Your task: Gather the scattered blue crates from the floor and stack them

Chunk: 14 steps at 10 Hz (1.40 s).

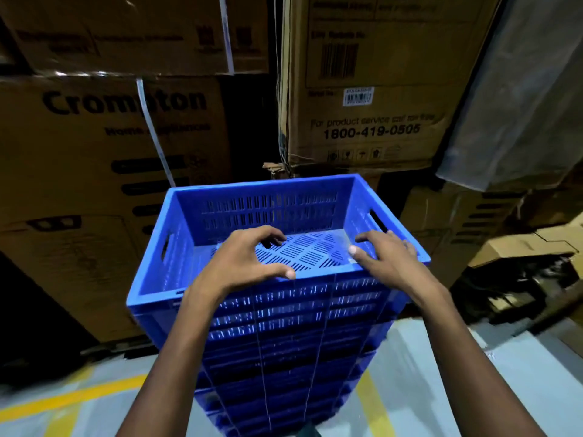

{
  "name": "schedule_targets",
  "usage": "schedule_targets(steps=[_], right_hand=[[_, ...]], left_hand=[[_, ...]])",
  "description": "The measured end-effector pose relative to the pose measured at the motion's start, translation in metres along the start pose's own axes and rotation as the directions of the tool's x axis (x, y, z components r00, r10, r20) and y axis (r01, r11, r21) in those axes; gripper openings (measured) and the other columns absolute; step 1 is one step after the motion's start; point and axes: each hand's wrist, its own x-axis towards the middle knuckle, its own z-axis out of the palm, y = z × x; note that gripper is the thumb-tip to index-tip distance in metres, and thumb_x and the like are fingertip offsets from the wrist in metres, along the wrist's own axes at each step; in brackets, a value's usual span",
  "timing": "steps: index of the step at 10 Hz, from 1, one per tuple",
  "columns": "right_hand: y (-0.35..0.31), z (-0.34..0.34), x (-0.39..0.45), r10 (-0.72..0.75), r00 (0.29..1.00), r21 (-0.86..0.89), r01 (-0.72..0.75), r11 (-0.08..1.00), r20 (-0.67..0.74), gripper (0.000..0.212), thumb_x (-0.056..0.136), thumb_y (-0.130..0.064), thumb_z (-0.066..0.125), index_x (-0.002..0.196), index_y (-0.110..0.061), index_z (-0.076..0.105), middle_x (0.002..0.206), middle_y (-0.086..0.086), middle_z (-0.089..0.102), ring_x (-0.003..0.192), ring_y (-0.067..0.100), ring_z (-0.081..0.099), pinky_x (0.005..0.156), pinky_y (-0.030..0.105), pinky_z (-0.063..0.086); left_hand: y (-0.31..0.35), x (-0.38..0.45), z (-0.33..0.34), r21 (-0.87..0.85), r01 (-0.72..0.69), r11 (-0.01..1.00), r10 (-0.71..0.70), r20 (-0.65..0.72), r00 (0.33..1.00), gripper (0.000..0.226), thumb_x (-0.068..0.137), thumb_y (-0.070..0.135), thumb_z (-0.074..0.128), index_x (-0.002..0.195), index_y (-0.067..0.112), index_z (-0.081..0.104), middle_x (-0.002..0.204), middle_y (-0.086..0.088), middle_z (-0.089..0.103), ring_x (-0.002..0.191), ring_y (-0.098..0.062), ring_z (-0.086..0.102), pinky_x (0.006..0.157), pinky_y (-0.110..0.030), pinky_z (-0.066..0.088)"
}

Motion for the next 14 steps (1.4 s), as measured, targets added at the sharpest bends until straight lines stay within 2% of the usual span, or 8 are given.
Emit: schedule_targets(steps=[2,5,6,8,11,12,13,14], right_hand=[[-0.022,0.035,-0.041,-0.159,0.984,-0.093,0.151,0.984,-0.084,0.052,0.094,-0.059,0.025,0.136,-0.034,0.044,0.157,-0.004,0.031,0.151,0.025,0.004,0.118,0.053,-0.001],[-0.016,0.061,-0.051,-0.234,0.925,-0.015,0.241,0.970,-0.299,0.044,0.105,-0.040,0.024,0.145,-0.027,0.035,0.163,0.002,0.020,0.152,0.020,-0.003,0.122,0.047,-0.005],[-0.013,0.072,-0.057,-0.301,0.894,-0.134,0.271,0.953,-0.332,0.055,0.105,-0.034,0.026,0.155,-0.015,0.013,0.165,0.010,-0.004,0.150,0.026,-0.017,0.122,0.047,-0.008],[-0.005,0.062,-0.058,-0.334,0.921,-0.167,0.304,0.938,-0.200,0.067,0.103,-0.030,0.028,0.153,-0.002,-0.005,0.156,0.017,-0.028,0.144,0.034,-0.029,0.121,0.051,-0.005],[-0.017,0.025,-0.075,-0.270,0.963,0.038,0.270,0.962,-0.017,0.065,0.105,-0.035,0.021,0.153,0.001,-0.006,0.152,0.017,-0.031,0.149,0.040,-0.010,0.120,0.054,0.008],[-0.031,-0.020,-0.101,-0.254,0.948,0.188,0.289,0.939,-0.189,0.063,0.104,-0.041,0.018,0.155,-0.012,-0.004,0.156,0.020,0.028,0.125,0.035,0.050,0.098,0.048,0.043],[-0.046,-0.058,-0.118,-0.199,0.875,0.149,0.290,0.945,-0.442,0.059,0.103,-0.043,0.017,0.155,-0.015,0.009,0.100,0.018,0.069,0.078,0.029,0.062,0.069,0.043,0.048],[-0.060,-0.098,-0.141,-0.276,0.763,-0.079,0.285,0.955,-0.584,0.064,0.099,-0.050,0.001,0.133,-0.018,0.045,0.071,0.006,0.070,0.066,0.030,0.065,0.071,0.043,0.050]], left_hand=[[0.008,-0.002,0.010,0.468,-0.080,0.880,0.133,-0.083,0.988,0.079,0.060,0.082,0.060,0.116,0.027,0.064,0.108,0.010,0.072,0.102,-0.014,0.065,0.086,-0.038,0.044],[0.014,-0.035,0.033,0.550,-0.045,0.834,0.214,-0.247,0.945,0.046,0.076,0.055,0.073,0.101,0.017,0.068,0.093,0.003,0.075,0.088,-0.023,0.067,0.075,-0.040,0.044],[0.021,-0.055,0.046,0.621,0.083,0.779,0.204,-0.377,0.903,0.031,0.082,0.041,0.073,0.100,0.017,0.066,0.092,0.002,0.072,0.090,-0.024,0.064,0.075,-0.038,0.042],[0.047,-0.086,0.073,0.569,0.239,0.787,0.142,-0.544,0.827,0.026,0.089,0.021,0.067,0.114,0.015,0.064,0.104,0.000,0.071,0.103,-0.023,0.063,0.079,-0.036,0.042],[0.082,-0.101,0.046,0.666,0.331,0.669,0.002,-0.446,0.895,0.073,0.084,0.037,0.070,0.145,0.012,0.038,0.144,-0.014,0.049,0.129,-0.033,0.049,0.096,-0.047,0.048],[0.116,-0.112,0.026,0.660,0.321,0.679,-0.016,-0.424,0.905,0.083,0.087,0.046,0.064,0.152,0.017,0.022,0.157,-0.014,0.030,0.142,-0.036,0.034,0.105,-0.051,0.042],[0.146,-0.114,0.008,0.627,0.304,0.717,0.033,-0.466,0.884,0.085,0.088,0.051,0.059,0.155,0.020,0.016,0.163,-0.012,0.016,0.148,-0.035,0.022,0.111,-0.053,0.035],[0.183,-0.123,-0.011,0.624,0.268,0.734,0.092,-0.482,0.871,0.088,0.090,0.060,0.050,0.157,0.029,0.003,0.166,-0.005,-0.012,0.153,-0.031,-0.002,0.117,-0.054,0.019]])
